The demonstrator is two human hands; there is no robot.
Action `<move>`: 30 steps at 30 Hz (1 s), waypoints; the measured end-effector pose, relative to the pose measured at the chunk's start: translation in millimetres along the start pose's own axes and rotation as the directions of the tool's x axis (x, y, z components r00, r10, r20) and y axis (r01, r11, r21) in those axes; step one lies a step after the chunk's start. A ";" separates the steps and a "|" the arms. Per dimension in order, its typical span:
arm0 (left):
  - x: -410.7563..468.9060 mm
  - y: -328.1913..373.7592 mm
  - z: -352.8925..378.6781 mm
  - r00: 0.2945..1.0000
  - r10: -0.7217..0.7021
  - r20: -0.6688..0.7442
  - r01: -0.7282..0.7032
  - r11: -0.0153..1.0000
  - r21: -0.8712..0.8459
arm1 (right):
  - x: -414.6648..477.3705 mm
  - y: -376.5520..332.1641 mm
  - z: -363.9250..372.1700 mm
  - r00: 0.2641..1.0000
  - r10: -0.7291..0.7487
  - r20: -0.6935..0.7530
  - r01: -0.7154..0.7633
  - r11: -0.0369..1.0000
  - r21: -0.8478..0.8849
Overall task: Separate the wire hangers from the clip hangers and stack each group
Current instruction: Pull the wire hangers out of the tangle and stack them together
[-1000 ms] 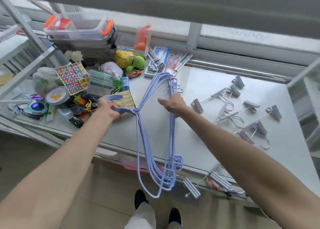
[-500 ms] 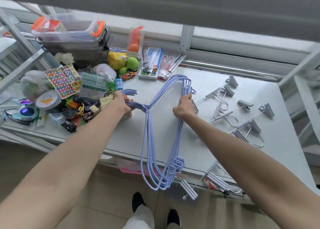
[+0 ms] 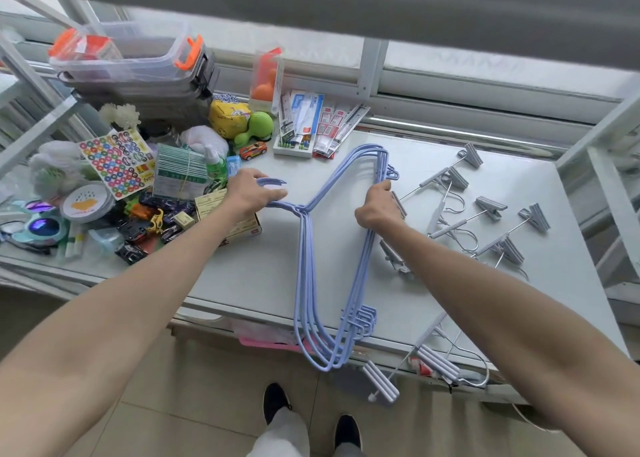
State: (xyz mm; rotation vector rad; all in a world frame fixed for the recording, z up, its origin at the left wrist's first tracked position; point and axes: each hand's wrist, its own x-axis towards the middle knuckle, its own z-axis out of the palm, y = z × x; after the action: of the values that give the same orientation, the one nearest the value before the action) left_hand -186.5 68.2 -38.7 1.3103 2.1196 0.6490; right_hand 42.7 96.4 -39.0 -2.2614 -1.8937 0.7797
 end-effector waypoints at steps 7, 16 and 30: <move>8.7 8.1 1.1 0.995 0.099 -0.003 -0.081 0.838 0.539 | 3.4 -1.5 -8.8 0.998 -0.062 0.023 0.063 0.997 -0.039; 18.7 5.9 4.4 0.988 0.141 0.066 -0.156 0.877 0.454 | 41.8 -11.6 -69.1 0.964 -0.206 -0.165 0.165 0.958 -0.234; 21.8 10.0 -3.5 0.991 0.062 0.121 -0.104 0.918 0.382 | 93.6 4.3 -33.5 0.972 -0.234 -0.002 0.232 0.963 -0.138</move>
State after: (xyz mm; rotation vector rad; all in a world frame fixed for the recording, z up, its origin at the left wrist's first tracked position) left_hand -190.4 91.6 -34.1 1.6124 2.1844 0.1847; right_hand 70.5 191.9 -41.8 -2.0538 -2.2148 0.6121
